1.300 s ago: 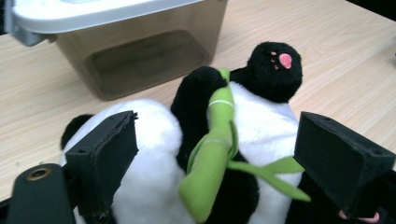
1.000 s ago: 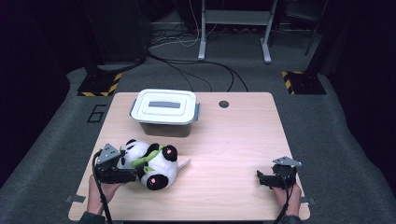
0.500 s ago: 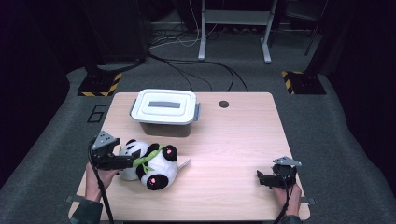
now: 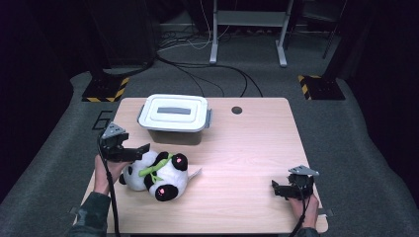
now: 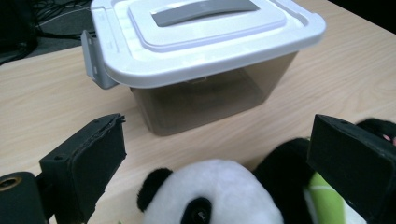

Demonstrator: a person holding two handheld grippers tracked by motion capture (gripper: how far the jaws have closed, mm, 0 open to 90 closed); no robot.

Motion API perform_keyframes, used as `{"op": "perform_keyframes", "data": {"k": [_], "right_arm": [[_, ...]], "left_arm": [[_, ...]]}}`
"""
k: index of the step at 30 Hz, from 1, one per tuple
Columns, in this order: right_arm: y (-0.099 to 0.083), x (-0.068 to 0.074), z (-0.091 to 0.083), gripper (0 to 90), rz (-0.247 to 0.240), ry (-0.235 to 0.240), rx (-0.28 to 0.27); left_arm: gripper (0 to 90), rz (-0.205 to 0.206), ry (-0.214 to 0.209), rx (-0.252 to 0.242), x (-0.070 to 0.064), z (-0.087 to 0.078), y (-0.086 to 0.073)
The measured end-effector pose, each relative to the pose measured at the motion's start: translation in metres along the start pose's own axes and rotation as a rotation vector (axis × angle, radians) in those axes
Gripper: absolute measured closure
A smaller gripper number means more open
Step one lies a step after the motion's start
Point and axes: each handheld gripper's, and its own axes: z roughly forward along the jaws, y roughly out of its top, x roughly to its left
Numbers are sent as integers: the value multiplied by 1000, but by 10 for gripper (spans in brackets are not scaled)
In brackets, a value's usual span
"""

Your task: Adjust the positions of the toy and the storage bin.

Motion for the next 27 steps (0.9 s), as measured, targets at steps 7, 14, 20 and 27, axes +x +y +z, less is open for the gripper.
{"op": "perform_keyframes", "data": {"k": [7, 14, 20, 27], "right_arm": [[0, 0, 0, 24, -5, 0, 1], [0, -1, 0, 25, -6, 0, 1], [0, -1, 0, 26, -5, 0, 1], [0, -1, 0, 27, -5, 1, 1]], "left_arm": [[36, -13, 10, 5, 17, 11, 16], [44, -19, 33, 25, 30, 30, 32], [53, -17, 33, 46, 37, 48, 43], [70, -4, 35, 77, 42, 69, 57]]}}
